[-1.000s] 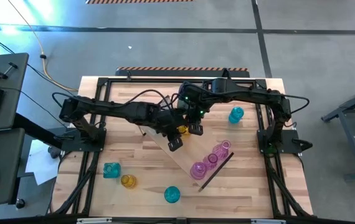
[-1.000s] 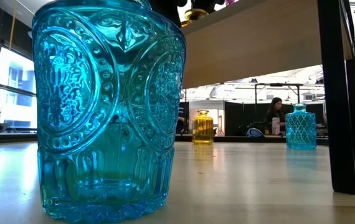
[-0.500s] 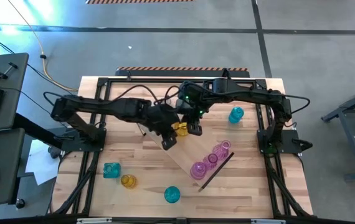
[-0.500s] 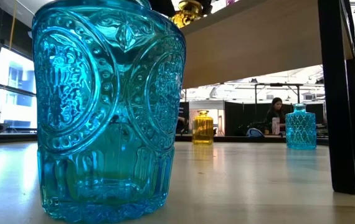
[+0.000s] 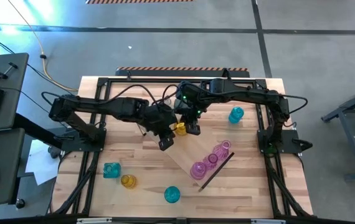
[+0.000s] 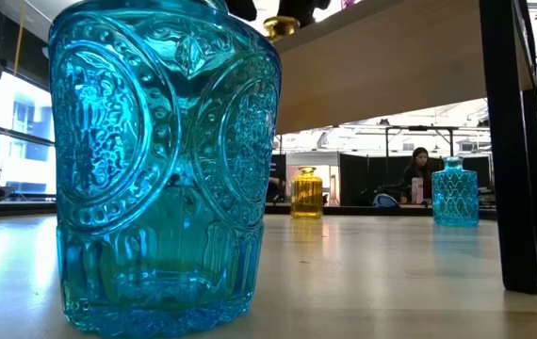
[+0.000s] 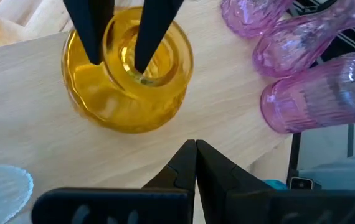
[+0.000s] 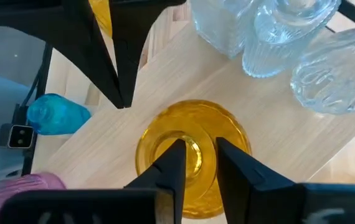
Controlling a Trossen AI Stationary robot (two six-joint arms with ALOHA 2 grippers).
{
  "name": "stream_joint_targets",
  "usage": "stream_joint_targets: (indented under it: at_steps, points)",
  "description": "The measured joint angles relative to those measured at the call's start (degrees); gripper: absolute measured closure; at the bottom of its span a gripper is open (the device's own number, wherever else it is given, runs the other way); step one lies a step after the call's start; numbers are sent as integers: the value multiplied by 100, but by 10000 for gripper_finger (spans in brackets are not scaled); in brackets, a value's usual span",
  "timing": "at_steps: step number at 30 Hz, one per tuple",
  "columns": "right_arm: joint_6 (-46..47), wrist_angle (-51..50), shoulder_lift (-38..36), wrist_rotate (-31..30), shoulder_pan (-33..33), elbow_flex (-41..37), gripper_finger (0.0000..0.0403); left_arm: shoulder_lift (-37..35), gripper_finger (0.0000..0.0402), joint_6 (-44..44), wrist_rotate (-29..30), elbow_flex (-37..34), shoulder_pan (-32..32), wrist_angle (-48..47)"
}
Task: Sort vases onto shelf
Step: Put the top right yellow flower vase on the shelf
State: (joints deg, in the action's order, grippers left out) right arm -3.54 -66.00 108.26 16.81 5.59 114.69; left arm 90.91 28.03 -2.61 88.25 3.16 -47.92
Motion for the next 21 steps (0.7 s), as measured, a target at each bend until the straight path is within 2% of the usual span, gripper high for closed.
stream_joint_targets:
  at_steps: [15, 21]
  points:
    - [-23, 246, 25, -33, 156, 28, 344, -196, 401, -208, 142, 20, -36, 22]
    - [-125, 337, 25, -500, 179, 31, 344, -194, 401, -269, 150, 20, -57, 15]
